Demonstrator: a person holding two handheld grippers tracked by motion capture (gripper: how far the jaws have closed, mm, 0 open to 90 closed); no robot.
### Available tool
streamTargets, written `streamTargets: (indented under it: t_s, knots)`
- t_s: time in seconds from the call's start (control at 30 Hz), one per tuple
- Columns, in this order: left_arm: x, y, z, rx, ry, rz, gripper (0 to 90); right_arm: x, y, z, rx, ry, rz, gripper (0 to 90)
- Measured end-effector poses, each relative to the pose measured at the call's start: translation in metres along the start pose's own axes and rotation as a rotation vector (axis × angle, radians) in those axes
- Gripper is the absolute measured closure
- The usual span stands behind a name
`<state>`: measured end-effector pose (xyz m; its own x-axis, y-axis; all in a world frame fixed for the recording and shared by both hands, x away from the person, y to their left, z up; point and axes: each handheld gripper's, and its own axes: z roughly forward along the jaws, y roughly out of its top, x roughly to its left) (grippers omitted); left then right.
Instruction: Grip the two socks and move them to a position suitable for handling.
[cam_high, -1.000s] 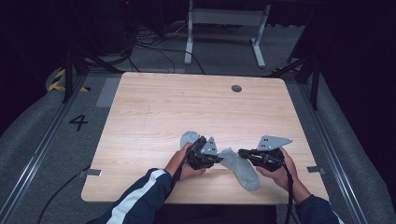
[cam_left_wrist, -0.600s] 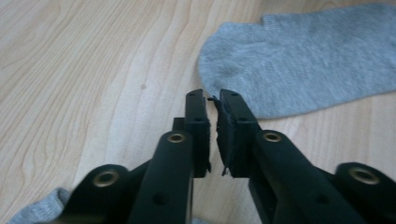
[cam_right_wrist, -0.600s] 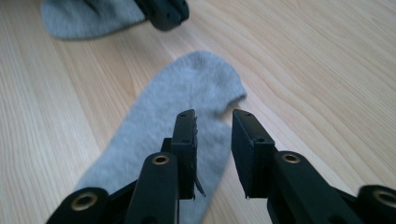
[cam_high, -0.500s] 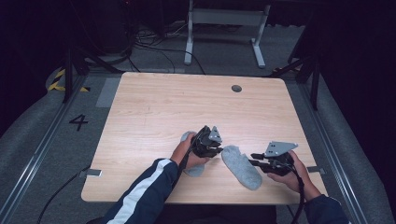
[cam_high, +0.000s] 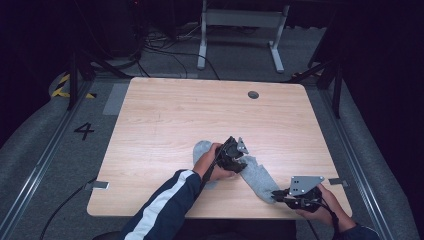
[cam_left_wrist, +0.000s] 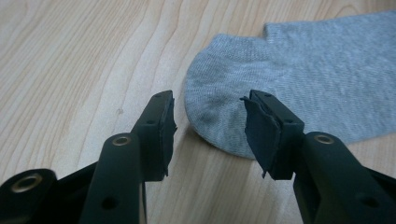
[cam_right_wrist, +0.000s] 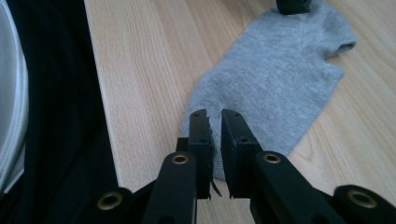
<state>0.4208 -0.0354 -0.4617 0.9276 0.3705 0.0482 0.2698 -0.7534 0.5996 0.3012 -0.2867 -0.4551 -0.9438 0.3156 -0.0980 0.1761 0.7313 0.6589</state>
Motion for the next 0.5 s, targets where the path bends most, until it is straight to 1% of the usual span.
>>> streamTargets:
  t_s: [0.03, 0.1, 0.13, 0.17, 0.2, 0.23, 0.27, 0.3, 0.37, 0.4, 0.47, 0.5]
  knots:
    - [0.001, 0.001, 0.001, 0.008, 0.003, -0.003, 49.5, -0.001, -0.001, 0.003, 0.003, 0.005, 0.004, 83.4]
    - [0.004, 0.001, 0.004, 0.021, 0.011, 0.005, 48.6, -0.002, -0.003, 0.008, 0.019, 0.009, 0.014, 83.7]
    - [0.007, 0.0, 0.004, 0.018, 0.009, -0.017, 47.9, -0.003, -0.004, 0.012, 0.023, 0.019, 0.019, 84.8]
    - [0.007, 0.0, 0.004, 0.018, 0.009, -0.017, 47.9, -0.003, -0.004, 0.012, 0.023, 0.019, 0.019, 84.8]
    - [0.009, -0.001, 0.004, 0.017, 0.009, -0.028, 47.9, -0.002, -0.003, 0.014, 0.02, 0.022, 0.016, 85.0]
    - [0.011, -0.001, 0.005, 0.012, 0.01, -0.025, 47.8, -0.002, -0.002, 0.015, 0.018, 0.028, 0.017, 85.0]
    - [0.012, -0.001, 0.005, 0.009, 0.011, -0.031, 47.6, -0.001, 0.0, 0.016, 0.02, 0.028, 0.014, 85.2]
    - [0.014, -0.002, 0.005, 0.006, 0.012, -0.044, 47.4, 0.001, 0.001, 0.017, 0.018, 0.032, 0.011, 85.2]
    - [0.017, -0.001, 0.006, 0.005, 0.011, -0.049, 46.1, 0.005, 0.005, 0.021, 0.011, 0.045, 0.006, 85.1]
    - [0.019, 0.0, 0.007, 0.006, 0.019, -0.05, 43.6, 0.009, 0.009, 0.024, 0.008, 0.051, -0.004, 84.2]
    - [0.019, 0.001, 0.008, 0.006, 0.019, -0.053, 43.0, 0.012, 0.013, 0.027, 0.006, 0.052, -0.017, 79.5]
    - [0.019, 0.003, 0.008, 0.006, 0.011, -0.06, 42.8, 0.014, 0.015, 0.028, 0.006, 0.056, -0.026, 77.6]
